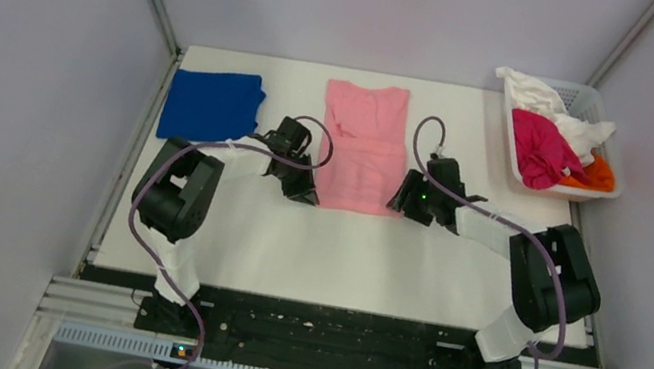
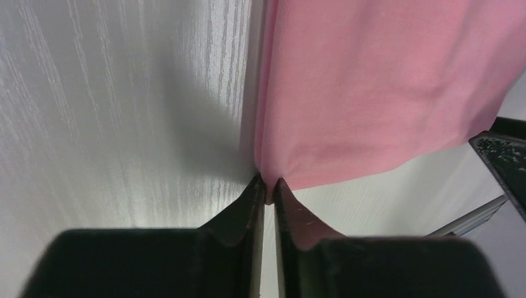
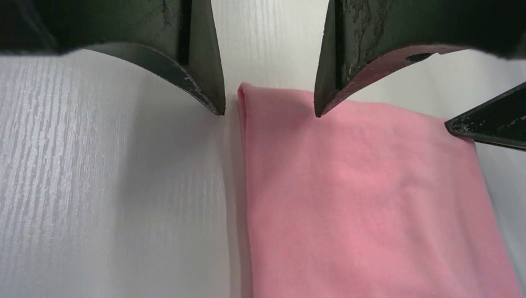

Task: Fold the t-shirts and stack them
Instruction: Grab one side of the 2/3 rectangular tshirt with both arms, then fold the long partially folded tshirt into a neat square

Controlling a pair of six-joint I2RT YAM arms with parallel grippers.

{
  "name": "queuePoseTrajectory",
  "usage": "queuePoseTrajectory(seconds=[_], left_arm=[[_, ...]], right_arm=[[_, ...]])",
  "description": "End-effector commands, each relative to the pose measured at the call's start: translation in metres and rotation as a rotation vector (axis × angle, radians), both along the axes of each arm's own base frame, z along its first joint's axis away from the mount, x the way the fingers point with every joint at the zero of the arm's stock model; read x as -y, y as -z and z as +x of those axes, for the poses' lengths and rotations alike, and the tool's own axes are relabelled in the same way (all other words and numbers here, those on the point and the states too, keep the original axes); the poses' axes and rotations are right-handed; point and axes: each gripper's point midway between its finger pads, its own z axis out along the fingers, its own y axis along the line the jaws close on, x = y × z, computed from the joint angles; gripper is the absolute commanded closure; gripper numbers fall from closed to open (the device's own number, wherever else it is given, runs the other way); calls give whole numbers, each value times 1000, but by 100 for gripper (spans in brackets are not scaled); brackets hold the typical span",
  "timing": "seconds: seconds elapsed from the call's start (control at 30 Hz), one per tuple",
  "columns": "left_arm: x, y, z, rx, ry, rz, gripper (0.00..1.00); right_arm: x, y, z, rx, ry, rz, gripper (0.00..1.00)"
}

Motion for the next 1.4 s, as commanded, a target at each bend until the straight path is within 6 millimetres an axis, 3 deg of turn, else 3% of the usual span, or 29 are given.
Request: queuePoseTrajectory(seconds=[0.0, 0.03, 0.17, 0.27, 0.4, 0.63, 0.73, 0.83, 0.93, 1.03, 1.17, 1.3, 1.37], left_arm=[[2, 2, 7, 20, 13, 12, 95], [1, 3, 7, 20, 9, 22, 100], [0, 0, 10, 39, 8, 25, 100], [-2, -4, 0, 46, 10, 23, 100], [-9, -6, -41, 60, 44, 91, 100], [-35, 2, -151, -37, 55, 147, 100], [-41, -10, -184, -34, 45, 131, 100], [-42, -31, -197, 13, 33, 76, 100], [-37, -61, -187, 108, 30, 22, 100], [-29, -97, -161, 249, 13, -9, 100], [-30, -132, -111, 431, -69, 33, 100], [-30, -166, -62, 526, -96, 82, 100], [-33, -167, -35, 524, -108, 124, 100]], right_arm=[[-12, 8, 0, -17, -23, 12, 48], [-12, 9, 0, -18, -21, 5, 51], [-12, 16, 0, -39, -21, 0, 84], [-16, 15, -11, -46, -29, 1, 100], [-17, 14, -48, -73, -59, -25, 100], [-6, 27, -154, -219, -150, -103, 100], [-12, 10, -192, -237, -215, -83, 100], [-22, -18, -209, -205, -274, -15, 100], [-29, -54, -202, -117, -297, 40, 100], [-35, -84, -181, -12, -320, 29, 100], [-29, -109, -125, 128, -238, -76, 100], [-33, -140, -66, 251, -188, -42, 100], [-32, -149, -42, 281, -160, -30, 100]])
